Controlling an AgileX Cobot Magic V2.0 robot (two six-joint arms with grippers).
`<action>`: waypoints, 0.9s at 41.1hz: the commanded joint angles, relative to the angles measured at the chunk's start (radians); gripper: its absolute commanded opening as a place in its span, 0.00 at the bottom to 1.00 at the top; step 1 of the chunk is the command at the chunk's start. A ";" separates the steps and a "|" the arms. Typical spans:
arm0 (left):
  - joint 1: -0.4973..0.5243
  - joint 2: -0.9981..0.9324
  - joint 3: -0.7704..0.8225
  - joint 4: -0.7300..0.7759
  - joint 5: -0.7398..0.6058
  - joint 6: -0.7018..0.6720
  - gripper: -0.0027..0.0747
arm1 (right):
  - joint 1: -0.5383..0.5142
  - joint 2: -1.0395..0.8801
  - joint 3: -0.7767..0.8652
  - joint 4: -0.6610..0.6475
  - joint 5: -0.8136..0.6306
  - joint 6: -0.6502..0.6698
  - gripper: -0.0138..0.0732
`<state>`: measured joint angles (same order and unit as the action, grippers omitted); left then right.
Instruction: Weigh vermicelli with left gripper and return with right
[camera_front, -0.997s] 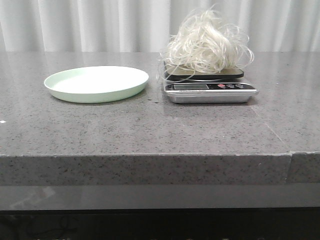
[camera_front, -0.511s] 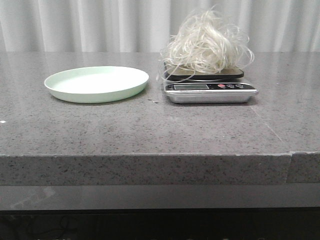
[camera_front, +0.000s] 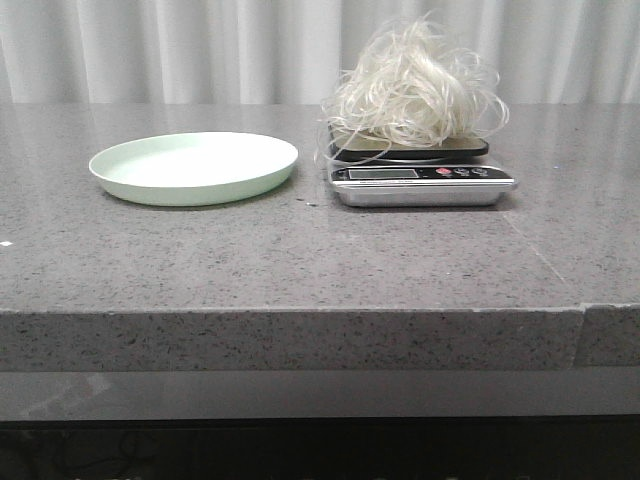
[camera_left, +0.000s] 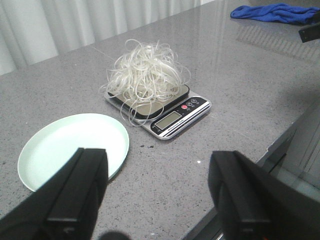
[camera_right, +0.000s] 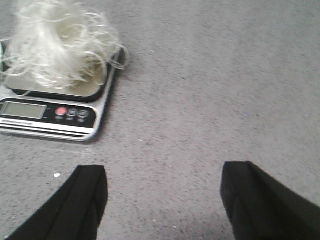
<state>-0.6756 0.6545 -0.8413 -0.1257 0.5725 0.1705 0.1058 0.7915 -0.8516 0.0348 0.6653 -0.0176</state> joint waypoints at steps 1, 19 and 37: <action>0.000 0.000 -0.025 -0.011 -0.079 -0.002 0.67 | 0.054 0.022 -0.064 0.002 -0.063 -0.017 0.82; 0.000 0.000 -0.025 -0.011 -0.083 -0.002 0.67 | 0.236 0.307 -0.307 0.004 -0.069 -0.028 0.82; 0.000 0.000 -0.025 -0.011 -0.083 -0.002 0.67 | 0.263 0.679 -0.580 0.005 -0.081 -0.028 0.82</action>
<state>-0.6756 0.6545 -0.8404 -0.1257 0.5659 0.1705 0.3680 1.4501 -1.3580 0.0414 0.6460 -0.0326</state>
